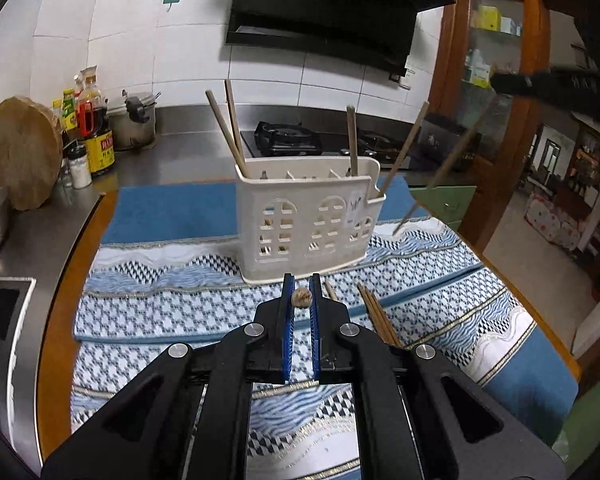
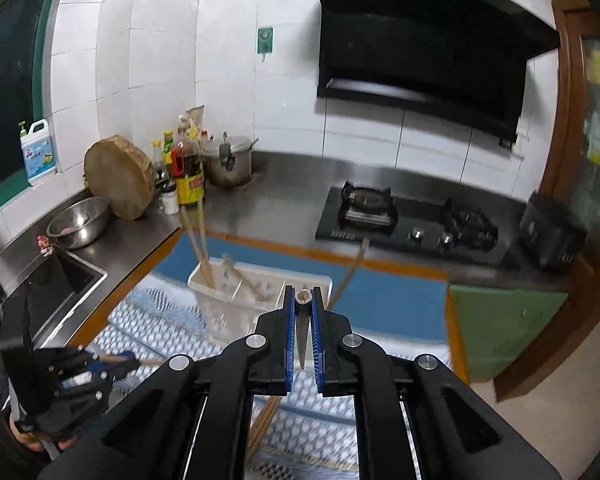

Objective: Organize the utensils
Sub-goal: 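Grasp a chopstick with the left tool and lift toward the holder while the right tool does likewise, then lower the left tool's chopstick into the white holder and open while the right tool releases its own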

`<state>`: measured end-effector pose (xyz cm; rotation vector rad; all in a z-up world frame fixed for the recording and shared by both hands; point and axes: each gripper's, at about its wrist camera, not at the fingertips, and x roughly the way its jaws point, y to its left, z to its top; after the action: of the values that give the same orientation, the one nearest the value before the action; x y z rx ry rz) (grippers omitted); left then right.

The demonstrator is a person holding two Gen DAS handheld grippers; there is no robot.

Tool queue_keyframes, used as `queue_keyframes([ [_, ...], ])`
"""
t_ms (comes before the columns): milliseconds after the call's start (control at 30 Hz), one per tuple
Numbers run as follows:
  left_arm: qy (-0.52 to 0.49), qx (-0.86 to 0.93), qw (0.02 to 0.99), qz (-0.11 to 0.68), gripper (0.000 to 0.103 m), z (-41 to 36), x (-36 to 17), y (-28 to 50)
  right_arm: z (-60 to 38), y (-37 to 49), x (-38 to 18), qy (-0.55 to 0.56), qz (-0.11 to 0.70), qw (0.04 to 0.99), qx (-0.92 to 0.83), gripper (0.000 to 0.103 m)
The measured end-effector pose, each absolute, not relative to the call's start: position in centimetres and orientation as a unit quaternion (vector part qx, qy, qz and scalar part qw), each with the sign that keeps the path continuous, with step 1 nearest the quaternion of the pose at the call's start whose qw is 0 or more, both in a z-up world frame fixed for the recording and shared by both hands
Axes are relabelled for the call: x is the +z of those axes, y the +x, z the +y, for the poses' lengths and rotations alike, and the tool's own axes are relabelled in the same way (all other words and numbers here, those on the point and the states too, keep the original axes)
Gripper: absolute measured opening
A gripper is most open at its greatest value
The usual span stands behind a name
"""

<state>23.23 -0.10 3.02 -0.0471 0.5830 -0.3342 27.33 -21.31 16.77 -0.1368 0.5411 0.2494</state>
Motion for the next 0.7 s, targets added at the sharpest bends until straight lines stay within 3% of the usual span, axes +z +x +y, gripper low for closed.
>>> queue_keyframes([
  [267,-0.005,-0.173,0.947,0.272,0.006,0.2,5.6,24.2,-19.4,31.0,20.2,-0.084,0.249,0.959,0.111,0.007],
  [700,-0.007,-0.188,0.958,0.215,0.006,1.2,12.6,24.7,-17.8,37.0,14.6,-0.095,0.323,0.936,0.107,0.007],
])
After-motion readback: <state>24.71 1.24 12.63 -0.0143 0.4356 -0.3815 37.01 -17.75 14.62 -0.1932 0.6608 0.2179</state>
